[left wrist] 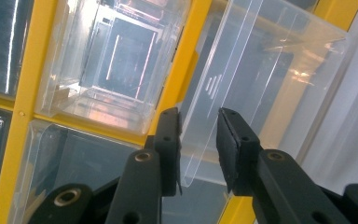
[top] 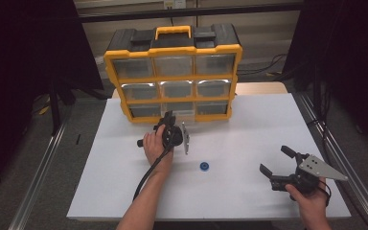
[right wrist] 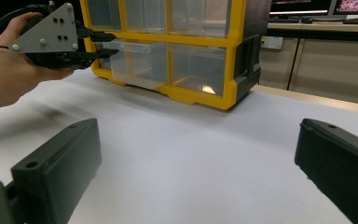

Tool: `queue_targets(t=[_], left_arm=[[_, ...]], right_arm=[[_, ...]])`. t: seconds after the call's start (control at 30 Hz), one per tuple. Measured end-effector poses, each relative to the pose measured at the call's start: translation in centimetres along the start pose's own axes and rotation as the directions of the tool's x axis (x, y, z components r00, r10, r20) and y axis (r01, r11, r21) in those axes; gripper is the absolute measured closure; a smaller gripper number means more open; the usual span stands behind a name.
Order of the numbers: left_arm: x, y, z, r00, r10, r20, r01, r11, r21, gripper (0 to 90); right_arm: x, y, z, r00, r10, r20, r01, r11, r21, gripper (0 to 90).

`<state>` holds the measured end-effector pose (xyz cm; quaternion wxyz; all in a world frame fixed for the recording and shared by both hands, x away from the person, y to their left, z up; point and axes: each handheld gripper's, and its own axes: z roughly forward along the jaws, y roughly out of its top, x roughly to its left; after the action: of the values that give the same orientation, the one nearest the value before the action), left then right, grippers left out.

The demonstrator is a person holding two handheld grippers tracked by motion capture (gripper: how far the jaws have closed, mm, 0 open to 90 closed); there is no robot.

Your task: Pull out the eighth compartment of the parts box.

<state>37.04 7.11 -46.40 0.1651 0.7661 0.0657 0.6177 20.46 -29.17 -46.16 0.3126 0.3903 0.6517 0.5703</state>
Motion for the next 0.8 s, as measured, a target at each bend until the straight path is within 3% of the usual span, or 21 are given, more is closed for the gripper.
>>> queue_targets(t=[0.13,0.2,0.23,0.47,0.5,0.63,0.73,0.8], left_arm=[[0.04,0.07,-0.05,0.9999,0.011,-0.004,-0.011,0.9999,-0.010,70.9],[0.18,0.14,-0.29,0.9993,0.037,-0.004,-0.037,0.9991,0.023,71.0],[-0.03,0.11,-0.17,1.0000,0.003,-0.003,-0.003,1.0000,-0.002,70.9],[0.01,0.10,-0.44,0.9999,0.015,0.001,-0.015,0.9998,0.010,70.9],[-0.11,0.02,-0.44,1.0000,0.000,0.001,0.000,1.0000,-0.004,71.0],[-0.07,-0.03,-0.50,1.0000,0.006,-0.001,-0.006,0.9998,-0.017,71.0],[0.01,0.03,-0.72,0.9997,0.022,-0.007,-0.022,0.9998,0.001,71.0],[-0.17,0.00,-0.68,1.0000,-0.002,-0.002,0.002,0.9999,-0.013,71.0]], right_arm=[[-0.02,0.00,-0.02,1.0000,0.000,0.000,0.000,1.000,-0.002,0.0],[-0.02,0.00,-0.02,1.0000,-0.001,-0.001,0.001,1.000,-0.002,0.0],[-0.01,0.00,-0.02,1.0000,-0.002,-0.002,0.002,1.000,-0.003,0.0],[0.01,0.00,0.00,1.0000,-0.002,-0.006,0.001,1.000,-0.006,0.0],[0.01,0.00,-0.01,1.0000,-0.002,-0.005,0.002,1.000,-0.004,0.0],[0.04,-0.01,0.02,1.0000,-0.001,-0.008,0.001,1.000,-0.001,0.0],[0.06,-0.01,0.03,1.0000,-0.003,-0.007,0.003,1.000,-0.001,0.0],[0.06,-0.02,0.04,1.0000,-0.003,-0.008,0.003,1.000,-0.001,0.0]])
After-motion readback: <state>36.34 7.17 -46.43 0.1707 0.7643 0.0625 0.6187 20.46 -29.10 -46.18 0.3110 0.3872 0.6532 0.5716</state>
